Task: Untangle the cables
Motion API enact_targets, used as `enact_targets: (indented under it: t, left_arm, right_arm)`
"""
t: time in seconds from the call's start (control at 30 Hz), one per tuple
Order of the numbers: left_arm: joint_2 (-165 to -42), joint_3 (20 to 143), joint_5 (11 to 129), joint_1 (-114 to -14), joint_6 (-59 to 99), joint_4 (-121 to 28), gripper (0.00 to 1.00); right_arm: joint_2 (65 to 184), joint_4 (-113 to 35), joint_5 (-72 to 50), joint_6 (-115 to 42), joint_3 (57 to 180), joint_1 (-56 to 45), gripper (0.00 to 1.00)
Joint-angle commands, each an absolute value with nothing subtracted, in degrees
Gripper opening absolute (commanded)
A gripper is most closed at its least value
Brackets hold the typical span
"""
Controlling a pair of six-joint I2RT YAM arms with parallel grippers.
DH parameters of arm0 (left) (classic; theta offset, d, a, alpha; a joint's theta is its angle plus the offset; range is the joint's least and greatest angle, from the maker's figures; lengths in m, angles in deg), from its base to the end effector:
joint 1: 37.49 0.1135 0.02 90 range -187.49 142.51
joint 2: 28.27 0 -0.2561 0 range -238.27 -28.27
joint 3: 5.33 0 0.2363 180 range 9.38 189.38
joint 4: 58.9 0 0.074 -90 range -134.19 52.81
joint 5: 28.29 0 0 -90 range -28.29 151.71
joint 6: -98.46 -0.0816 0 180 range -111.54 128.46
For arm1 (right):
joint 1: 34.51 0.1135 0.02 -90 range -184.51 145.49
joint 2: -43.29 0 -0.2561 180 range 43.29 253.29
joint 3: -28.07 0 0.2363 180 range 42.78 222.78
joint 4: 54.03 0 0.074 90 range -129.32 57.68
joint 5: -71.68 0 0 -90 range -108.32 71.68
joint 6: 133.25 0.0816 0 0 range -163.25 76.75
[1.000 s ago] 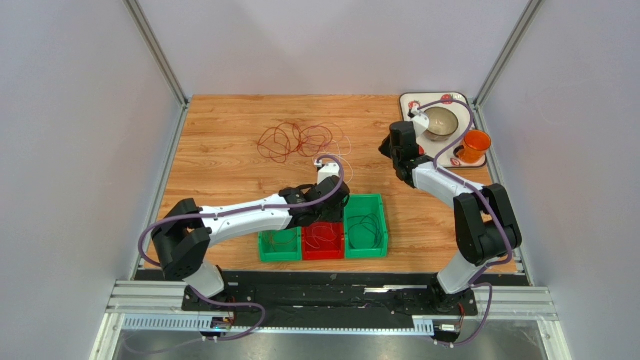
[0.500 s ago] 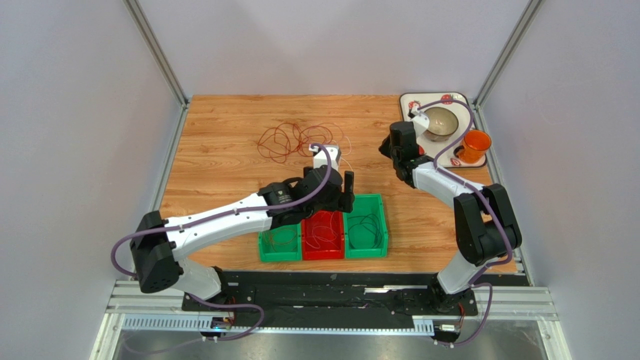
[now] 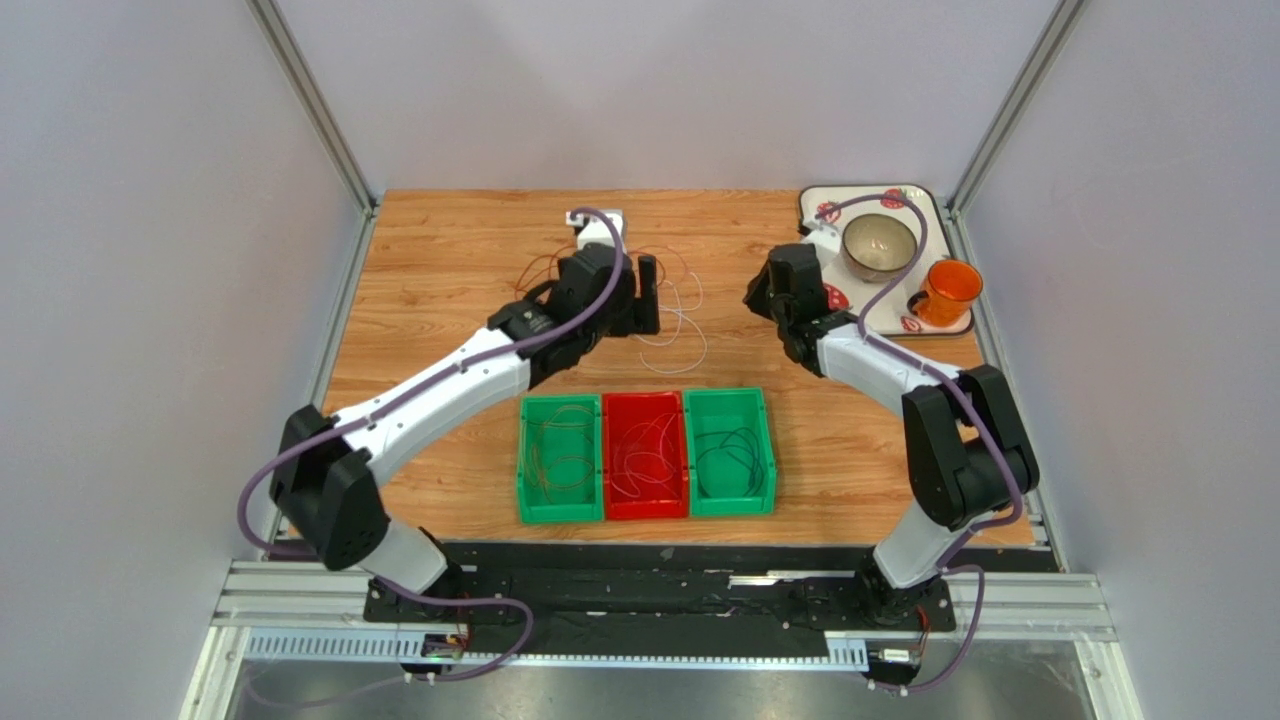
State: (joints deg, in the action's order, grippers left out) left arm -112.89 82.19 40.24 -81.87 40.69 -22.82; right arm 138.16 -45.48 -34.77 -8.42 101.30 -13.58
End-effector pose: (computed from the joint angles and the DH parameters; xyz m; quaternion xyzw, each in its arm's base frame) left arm 0.2764 -0.2287 0.2984 0.0033 0.8687 -0.1612 0.4684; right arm 0.3753 0.1188 0.2050 0.1746 0.8430 0.1211 0.4942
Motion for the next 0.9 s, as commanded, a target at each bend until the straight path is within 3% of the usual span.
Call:
enact_targets:
  t: [0.0, 0.13, 0.27, 0.43, 0.53, 0.87]
  left_arm:
    - [-121.4, 88.1, 46.1, -75.7, 37.0, -29.0, 0.85]
    - [-133.4, 100.3, 52.9, -68.8, 35.2, -29.9, 0.83]
    - [-150.7, 116.8, 61.1, -64.6, 33.3, -25.8, 0.77]
    - [-161.7, 136.1, 61.0, -62.0, 33.0, -17.8, 0.77]
    - [-165.3, 140.2, 61.2, -61.0, 33.0, -17.1, 0.75]
    - [-167.3, 136.8, 66.3, -60.7, 35.2, -16.7, 0.69]
  right_arm:
    - [140.7, -46.4, -35.5, -13.0, 106.1, -10.9, 0.25]
    - [142.4, -45.8, -35.2, -14.5, 108.4, -10.0, 0.38]
    - [145.0, -43.1, -35.0, -16.1, 112.0, -8.9, 0.39]
    - [146.5, -40.9, -36.8, -15.9, 114.8, -8.8, 0.39]
    - [147.5, -39.8, -36.9, -15.5, 116.2, -8.7, 0.39]
    - [150.2, -36.4, -37.1, -14.7, 119.0, -8.7, 0.37]
